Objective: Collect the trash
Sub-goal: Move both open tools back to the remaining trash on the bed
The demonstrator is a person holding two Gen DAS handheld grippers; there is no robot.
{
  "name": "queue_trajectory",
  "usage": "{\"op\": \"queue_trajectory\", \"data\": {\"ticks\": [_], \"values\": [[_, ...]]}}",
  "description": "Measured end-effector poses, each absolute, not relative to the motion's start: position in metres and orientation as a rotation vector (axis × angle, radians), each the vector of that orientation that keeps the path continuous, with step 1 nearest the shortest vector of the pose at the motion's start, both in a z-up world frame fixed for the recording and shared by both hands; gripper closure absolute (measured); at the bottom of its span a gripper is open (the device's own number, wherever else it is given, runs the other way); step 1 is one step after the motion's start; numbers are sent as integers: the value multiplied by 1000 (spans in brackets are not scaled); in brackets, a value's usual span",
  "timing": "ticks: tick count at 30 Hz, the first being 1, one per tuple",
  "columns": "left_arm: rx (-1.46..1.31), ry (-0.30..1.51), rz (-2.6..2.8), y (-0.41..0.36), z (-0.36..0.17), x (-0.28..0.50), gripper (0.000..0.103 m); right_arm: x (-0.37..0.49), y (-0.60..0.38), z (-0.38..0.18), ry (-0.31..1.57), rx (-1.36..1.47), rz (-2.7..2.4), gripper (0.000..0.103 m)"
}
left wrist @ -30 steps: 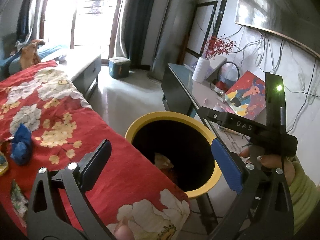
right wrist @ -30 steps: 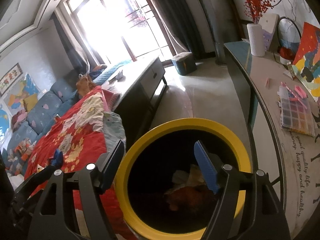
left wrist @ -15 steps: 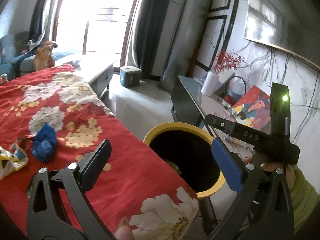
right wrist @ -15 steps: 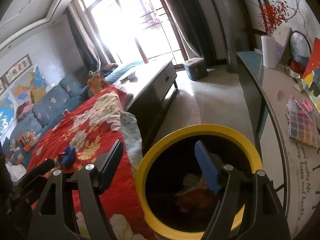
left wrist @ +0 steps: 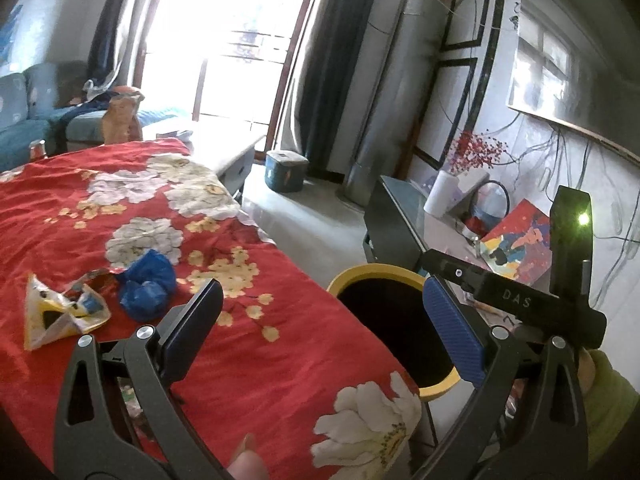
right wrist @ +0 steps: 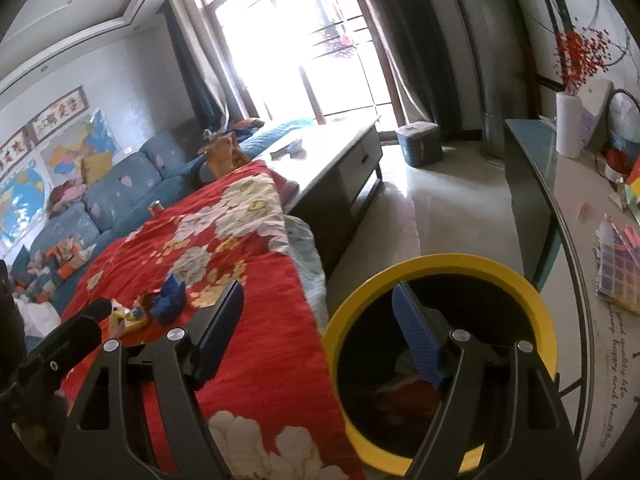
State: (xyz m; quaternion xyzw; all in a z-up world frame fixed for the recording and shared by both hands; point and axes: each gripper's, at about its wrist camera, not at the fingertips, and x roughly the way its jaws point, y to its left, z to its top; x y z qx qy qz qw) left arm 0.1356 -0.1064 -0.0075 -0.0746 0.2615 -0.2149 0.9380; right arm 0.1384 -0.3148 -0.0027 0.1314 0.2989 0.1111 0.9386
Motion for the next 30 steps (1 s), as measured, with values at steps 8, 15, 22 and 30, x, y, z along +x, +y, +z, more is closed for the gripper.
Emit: {"op": "queue_trajectory", "data": {"ticks": [8,15,22,30], "values": [[-167,509,-390,-83,-4,128,11,135,-290,0,613,236,272,28],[-180,494,-344,-63,-3,124,11,133,-264,-1,623,207,321,28],[-191,478,-292,-42,-2,120,11,130,-242,-1,633,181,370,27],[-233,468,-230,-13,-2,120,11,127,-210,-5,664,149,435,27]]}}
